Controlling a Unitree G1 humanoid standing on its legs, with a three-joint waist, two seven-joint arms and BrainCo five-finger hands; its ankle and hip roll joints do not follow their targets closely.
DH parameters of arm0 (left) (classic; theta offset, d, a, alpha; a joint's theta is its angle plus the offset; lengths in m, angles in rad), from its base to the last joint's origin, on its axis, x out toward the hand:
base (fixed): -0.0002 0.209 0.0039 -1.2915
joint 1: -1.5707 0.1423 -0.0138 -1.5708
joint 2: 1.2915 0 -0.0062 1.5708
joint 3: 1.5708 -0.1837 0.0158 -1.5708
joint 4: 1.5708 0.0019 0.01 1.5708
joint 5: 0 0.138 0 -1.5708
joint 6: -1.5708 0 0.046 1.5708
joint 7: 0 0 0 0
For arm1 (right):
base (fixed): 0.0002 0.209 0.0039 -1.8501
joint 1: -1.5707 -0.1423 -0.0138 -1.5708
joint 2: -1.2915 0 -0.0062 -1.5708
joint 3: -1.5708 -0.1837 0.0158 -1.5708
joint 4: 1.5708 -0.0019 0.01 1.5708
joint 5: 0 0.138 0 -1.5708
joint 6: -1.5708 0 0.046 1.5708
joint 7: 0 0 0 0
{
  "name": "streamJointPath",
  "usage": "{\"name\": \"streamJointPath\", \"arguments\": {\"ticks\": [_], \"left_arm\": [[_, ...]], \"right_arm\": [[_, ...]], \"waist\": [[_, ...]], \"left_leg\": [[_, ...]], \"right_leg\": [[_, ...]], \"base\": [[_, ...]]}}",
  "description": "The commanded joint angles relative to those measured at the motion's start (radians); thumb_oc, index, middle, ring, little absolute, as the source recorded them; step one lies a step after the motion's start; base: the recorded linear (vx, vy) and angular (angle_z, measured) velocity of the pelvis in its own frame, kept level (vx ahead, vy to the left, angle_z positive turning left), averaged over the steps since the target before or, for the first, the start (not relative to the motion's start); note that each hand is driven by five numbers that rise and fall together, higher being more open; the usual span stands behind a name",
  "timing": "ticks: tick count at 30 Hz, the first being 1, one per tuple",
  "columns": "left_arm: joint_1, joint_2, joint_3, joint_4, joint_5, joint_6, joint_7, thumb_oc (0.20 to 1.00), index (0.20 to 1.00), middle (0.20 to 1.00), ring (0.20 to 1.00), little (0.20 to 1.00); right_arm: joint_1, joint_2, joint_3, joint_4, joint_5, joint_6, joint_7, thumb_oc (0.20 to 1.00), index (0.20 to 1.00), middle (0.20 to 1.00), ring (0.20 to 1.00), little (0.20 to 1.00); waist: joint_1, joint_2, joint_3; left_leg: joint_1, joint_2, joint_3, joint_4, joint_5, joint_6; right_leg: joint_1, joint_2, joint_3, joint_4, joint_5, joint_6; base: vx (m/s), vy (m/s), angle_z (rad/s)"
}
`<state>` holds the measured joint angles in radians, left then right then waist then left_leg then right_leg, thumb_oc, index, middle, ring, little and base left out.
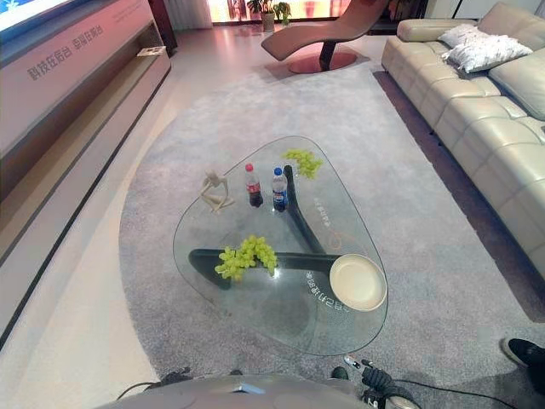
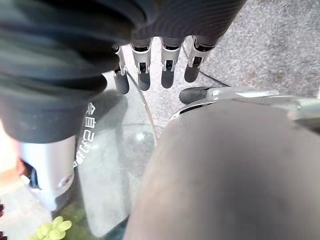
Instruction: Pick up fruits into the plate
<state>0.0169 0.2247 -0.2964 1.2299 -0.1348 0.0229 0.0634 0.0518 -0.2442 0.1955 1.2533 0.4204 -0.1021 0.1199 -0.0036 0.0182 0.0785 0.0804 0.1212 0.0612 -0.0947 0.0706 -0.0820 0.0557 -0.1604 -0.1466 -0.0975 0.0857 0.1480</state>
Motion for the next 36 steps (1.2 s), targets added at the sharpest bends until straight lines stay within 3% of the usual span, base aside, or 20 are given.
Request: {"name": "streamJointPath", "arguments": {"ticks": [1,6,15,17,21,24,26,30,36], "left_arm": [[-0.135,-0.002,-0.045,0.021,0.058,-0.004,0.06,1.0,1.0,1.0,1.0,1.0],[-0.207,0.012,-0.088,-0.018,0.082,-0.05,0.168,1.0,1.0,1.0,1.0,1.0],[-0.384,0.113,-0.167,-0.199,0.116,-0.048,0.306,1.0,1.0,1.0,1.0,1.0],[-0.445,0.166,-0.178,-0.232,0.115,-0.039,0.332,1.0,1.0,1.0,1.0,1.0],[-0.588,0.284,-0.166,-0.328,0.154,0.03,0.364,1.0,1.0,1.0,1.0,1.0],[-0.651,0.324,-0.171,-0.347,0.189,0.07,0.364,1.0,1.0,1.0,1.0,1.0],[-0.739,0.359,-0.185,-0.351,0.219,0.136,0.383,1.0,1.0,1.0,1.0,1.0],[-0.855,0.386,-0.206,-0.314,0.246,0.227,0.406,1.0,1.0,1.0,1.0,1.0],[-0.981,0.402,-0.197,-0.214,0.201,0.314,0.487,1.0,1.0,1.0,1.0,1.0]], "right_arm": [[-0.138,0.015,0.032,-0.009,0.02,0.002,0.008,1.0,1.0,1.0,1.0,1.0],[-0.197,-0.017,0.06,-0.038,0.04,-0.006,0.016,1.0,1.0,1.0,1.0,1.0],[-0.299,-0.095,0.12,-0.148,0.116,-0.022,0.028,1.0,1.0,1.0,1.0,1.0],[-0.33,-0.112,0.132,-0.186,0.132,-0.017,0.019,1.0,1.0,1.0,1.0,1.0],[-0.373,-0.14,0.14,-0.267,0.162,-0.004,-0.003,1.0,1.0,1.0,1.0,1.0],[-0.389,-0.138,0.149,-0.277,0.187,-0.006,-0.013,1.0,1.0,1.0,1.0,1.0],[-0.41,-0.131,0.159,-0.289,0.206,-0.009,-0.02,1.0,1.0,1.0,1.0,1.0],[-0.433,-0.118,0.175,-0.296,0.239,-0.011,-0.032,1.0,1.0,1.0,1.0,1.0],[-0.449,-0.104,0.2,-0.315,0.277,-0.024,-0.037,1.0,1.0,1.0,1.0,1.0]], "waist": [[-0.001,-0.015,0.136],[-0.017,0.002,0.2],[-0.05,0.031,0.342],[-0.06,0.036,0.38],[-0.076,0.04,0.441],[-0.076,0.034,0.442],[-0.083,0.026,0.442],[-0.095,0.01,0.442],[-0.115,-0.009,0.442]], "left_leg": [[0.05,-0.044,0.045,0.022,-0.116,0.035],[0.001,-0.044,0.038,0.029,-0.097,0.031],[-0.118,-0.052,0.018,0.062,-0.062,0.025],[-0.163,-0.054,0.018,0.076,-0.052,0.022],[-0.267,-0.064,0.018,0.104,-0.037,0.022],[-0.32,-0.066,0.017,0.116,-0.033,0.023],[-0.386,-0.068,0.017,0.129,-0.025,0.025],[-0.46,-0.071,0.019,0.166,-0.025,0.026],[-0.54,-0.067,0.024,0.203,-0.02,0.023]], "right_leg": [[0.0,-0.013,0.015,0.069,-0.056,-0.017],[-0.059,-0.005,0.036,0.086,-0.052,-0.025],[-0.201,0.013,0.075,0.152,-0.048,-0.044],[-0.257,0.017,0.082,0.18,-0.044,-0.049],[-0.378,0.031,0.1,0.232,-0.04,-0.054],[-0.433,0.035,0.105,0.247,-0.037,-0.054],[-0.5,0.044,0.114,0.263,-0.031,-0.056],[-0.568,0.053,0.123,0.283,-0.026,-0.059],[-0.641,0.067,0.13,0.3,-0.02,-0.063]], "base": [[-0.12,0.007,-0.04],[-0.1,0.038,0.0],[-0.08,0.045,-0.09],[-0.11,0.07,-0.07],[-0.1,0.028,-0.17],[-0.05,-0.041,-0.09],[-0.05,-0.055,-0.12],[-0.02,-0.049,-0.1],[-0.02,-0.046,-0.04]]}}
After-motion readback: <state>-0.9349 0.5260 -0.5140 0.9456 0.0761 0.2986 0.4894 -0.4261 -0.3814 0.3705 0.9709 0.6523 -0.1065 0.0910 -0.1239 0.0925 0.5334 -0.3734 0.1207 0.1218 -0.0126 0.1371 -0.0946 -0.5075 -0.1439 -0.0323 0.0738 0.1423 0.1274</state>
